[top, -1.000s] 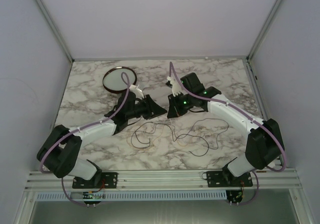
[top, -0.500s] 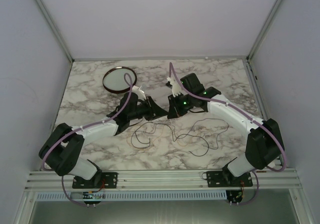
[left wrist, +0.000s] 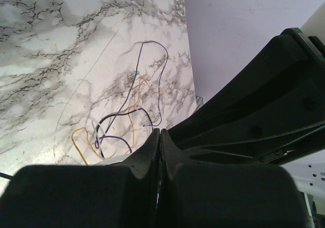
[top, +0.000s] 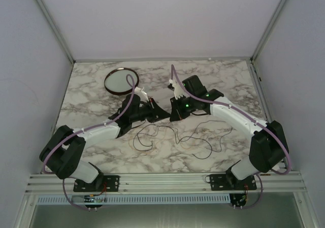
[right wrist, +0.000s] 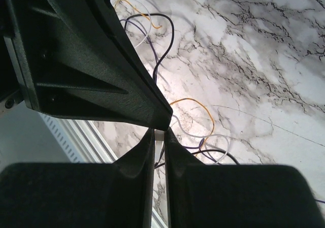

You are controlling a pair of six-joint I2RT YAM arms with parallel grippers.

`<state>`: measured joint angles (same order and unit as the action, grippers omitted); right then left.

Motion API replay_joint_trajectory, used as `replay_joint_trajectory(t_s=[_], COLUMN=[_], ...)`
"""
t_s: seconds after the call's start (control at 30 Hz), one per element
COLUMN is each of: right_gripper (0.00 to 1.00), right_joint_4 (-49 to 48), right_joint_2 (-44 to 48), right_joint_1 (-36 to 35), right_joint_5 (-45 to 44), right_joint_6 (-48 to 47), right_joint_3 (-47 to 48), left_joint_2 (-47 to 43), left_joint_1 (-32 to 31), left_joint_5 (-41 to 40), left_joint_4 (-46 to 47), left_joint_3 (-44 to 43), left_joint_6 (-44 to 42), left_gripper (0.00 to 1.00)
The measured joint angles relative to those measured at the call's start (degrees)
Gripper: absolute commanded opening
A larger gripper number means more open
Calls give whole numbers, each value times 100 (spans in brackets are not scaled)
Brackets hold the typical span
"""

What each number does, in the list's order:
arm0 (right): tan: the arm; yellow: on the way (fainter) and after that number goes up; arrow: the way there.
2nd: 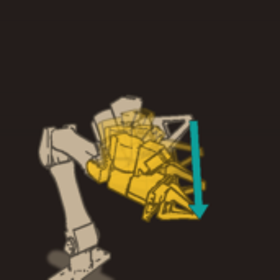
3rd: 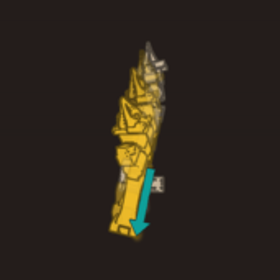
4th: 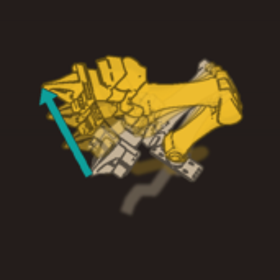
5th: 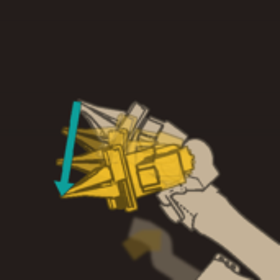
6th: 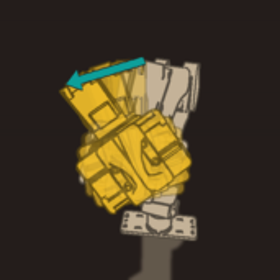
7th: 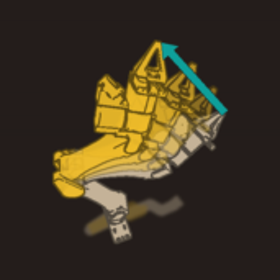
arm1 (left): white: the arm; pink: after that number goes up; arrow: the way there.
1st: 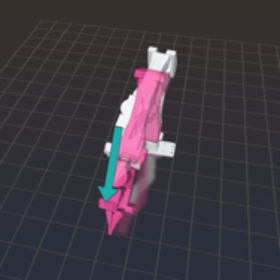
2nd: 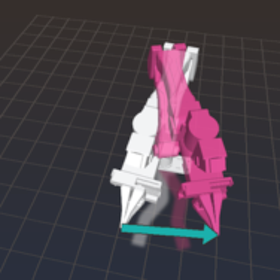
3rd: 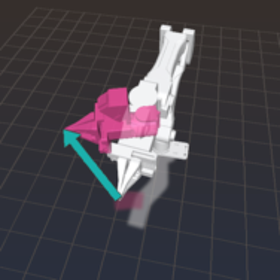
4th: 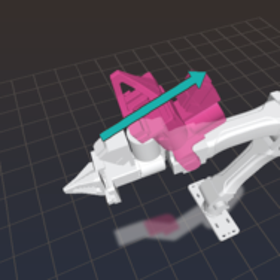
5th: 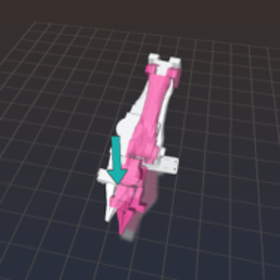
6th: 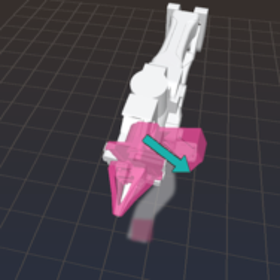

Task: Zip-tie the wires
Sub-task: Tie the cable at the center of the board.

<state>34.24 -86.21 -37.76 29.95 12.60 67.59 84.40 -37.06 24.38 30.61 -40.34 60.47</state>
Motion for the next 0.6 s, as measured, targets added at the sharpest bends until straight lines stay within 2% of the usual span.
replay_joint_trajectory(t_s=[0.6], right_gripper=[2], right_joint_4=[-417], right_joint_2=[2], right_joint_1=[-98], right_joint_5=[-223], right_joint_6=[153], right_joint_3=[-111], left_joint_2=[-11], left_joint_1=[516], left_joint_5=[61], left_joint_4=[-92], left_joint_3=[-129], left_joint_6=[-90], left_gripper=[0])
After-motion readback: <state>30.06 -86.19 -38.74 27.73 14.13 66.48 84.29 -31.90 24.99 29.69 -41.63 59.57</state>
